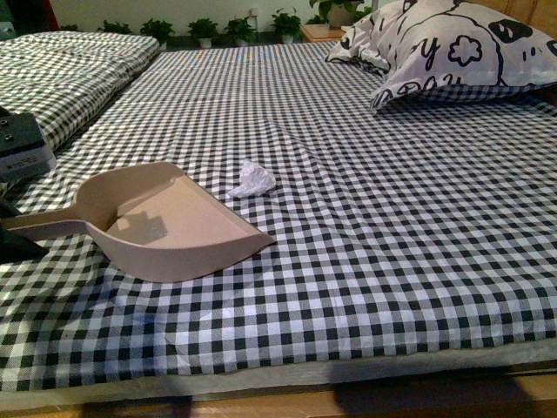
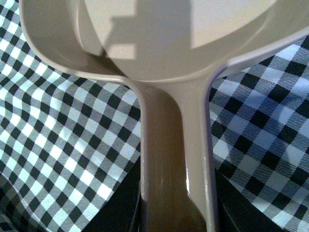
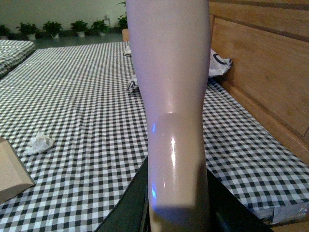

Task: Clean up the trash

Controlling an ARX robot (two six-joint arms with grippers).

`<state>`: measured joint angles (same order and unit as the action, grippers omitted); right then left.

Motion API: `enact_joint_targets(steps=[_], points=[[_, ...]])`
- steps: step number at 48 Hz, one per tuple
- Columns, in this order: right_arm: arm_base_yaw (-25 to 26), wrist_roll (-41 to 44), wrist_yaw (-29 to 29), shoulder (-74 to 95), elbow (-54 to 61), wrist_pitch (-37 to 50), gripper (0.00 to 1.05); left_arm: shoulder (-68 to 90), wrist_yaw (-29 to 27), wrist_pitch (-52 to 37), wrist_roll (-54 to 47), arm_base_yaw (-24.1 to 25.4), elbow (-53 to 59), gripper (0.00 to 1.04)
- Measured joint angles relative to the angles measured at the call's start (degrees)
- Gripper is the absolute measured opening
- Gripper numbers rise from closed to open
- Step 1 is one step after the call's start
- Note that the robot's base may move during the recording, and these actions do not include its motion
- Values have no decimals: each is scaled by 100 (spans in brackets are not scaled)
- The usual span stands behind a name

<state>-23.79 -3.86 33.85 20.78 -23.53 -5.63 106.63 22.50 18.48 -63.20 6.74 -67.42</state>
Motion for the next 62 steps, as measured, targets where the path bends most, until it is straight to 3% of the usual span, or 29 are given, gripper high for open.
enact_joint_targets(steps=[6, 10, 19, 25, 35, 62], points=[[87, -485, 118, 472, -553, -1473, 19, 0, -4, 0, -2, 0, 0, 27], [356, -702, -461, 1058, -706, -1834, 19, 2, -2, 0, -2, 2, 0, 27], [1060, -660, -1947, 3051, -1080, -566, 19, 2, -2, 2, -2, 2, 0, 27], [1126, -546, -2551, 4804, -1685, 468, 19, 2, -4, 2, -2, 2, 0, 27], [1084, -118, -2599, 7204, -2559, 1429, 19, 2, -2, 2, -2, 2, 0, 27], [868, 350, -2284, 9514, -4728, 1333, 19, 2, -2, 2, -2, 2, 0, 27]])
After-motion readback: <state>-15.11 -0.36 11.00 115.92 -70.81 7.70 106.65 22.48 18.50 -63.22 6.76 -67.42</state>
